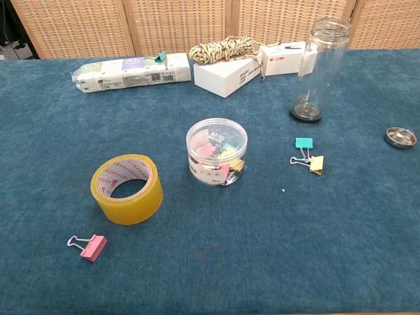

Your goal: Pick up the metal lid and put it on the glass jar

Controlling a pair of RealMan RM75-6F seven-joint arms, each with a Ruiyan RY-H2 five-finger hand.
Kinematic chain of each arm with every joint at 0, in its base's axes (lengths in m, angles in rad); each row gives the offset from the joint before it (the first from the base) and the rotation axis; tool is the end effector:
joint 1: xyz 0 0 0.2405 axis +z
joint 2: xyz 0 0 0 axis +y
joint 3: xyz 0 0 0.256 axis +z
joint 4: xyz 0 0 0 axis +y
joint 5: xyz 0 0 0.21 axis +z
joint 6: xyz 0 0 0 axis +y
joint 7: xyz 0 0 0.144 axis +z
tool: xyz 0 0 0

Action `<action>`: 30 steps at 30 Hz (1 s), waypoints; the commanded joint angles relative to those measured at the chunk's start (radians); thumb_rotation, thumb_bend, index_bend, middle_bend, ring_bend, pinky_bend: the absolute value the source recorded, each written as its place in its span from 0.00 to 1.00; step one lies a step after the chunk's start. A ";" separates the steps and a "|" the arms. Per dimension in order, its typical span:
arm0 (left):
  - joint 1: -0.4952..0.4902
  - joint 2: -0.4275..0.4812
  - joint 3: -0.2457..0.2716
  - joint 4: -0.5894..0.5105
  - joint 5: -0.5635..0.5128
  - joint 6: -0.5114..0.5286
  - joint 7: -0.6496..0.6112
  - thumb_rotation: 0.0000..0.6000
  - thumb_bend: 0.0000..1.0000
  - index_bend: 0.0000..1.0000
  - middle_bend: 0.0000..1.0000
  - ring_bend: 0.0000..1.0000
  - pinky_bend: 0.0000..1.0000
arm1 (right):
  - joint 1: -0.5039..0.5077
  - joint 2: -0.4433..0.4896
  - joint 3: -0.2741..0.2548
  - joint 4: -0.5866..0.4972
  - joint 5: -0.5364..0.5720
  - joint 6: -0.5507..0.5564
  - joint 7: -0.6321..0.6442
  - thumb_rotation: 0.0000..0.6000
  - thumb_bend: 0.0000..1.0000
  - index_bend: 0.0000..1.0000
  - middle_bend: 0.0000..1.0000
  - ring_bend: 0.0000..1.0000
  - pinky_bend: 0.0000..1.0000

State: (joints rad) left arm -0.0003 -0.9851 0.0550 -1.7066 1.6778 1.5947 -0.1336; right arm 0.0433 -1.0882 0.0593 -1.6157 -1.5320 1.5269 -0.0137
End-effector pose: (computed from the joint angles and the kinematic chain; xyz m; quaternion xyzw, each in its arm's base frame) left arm -0.2935 0.1319 0.1830 -0.6070 -0.4084 -0.4229 0.5347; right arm -0.3123 -0.1700 0.1736 0.5931 -0.3655 0.3867 0.6042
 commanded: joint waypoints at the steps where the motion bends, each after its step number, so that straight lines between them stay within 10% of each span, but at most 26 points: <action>1: -0.002 -0.002 -0.001 -0.001 -0.003 -0.004 0.007 1.00 0.09 0.00 0.00 0.00 0.00 | 0.002 0.000 0.001 0.001 0.004 -0.006 -0.003 1.00 0.00 0.08 0.00 0.00 0.00; 18: -0.004 0.021 0.001 0.011 0.002 0.004 -0.070 1.00 0.09 0.00 0.00 0.00 0.00 | 0.077 -0.054 0.026 0.025 0.060 -0.136 -0.001 1.00 0.00 0.09 0.00 0.00 0.00; 30: -0.006 0.026 -0.004 0.009 -0.015 -0.002 -0.082 1.00 0.09 0.00 0.00 0.00 0.00 | 0.230 -0.110 0.123 0.076 0.149 -0.304 0.048 1.00 0.13 0.28 0.00 0.00 0.00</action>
State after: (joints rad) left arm -0.0066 -0.9596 0.0510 -1.6981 1.6632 1.5927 -0.2150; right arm 0.2514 -1.1829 0.1654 -1.5548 -1.4031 1.2501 0.0311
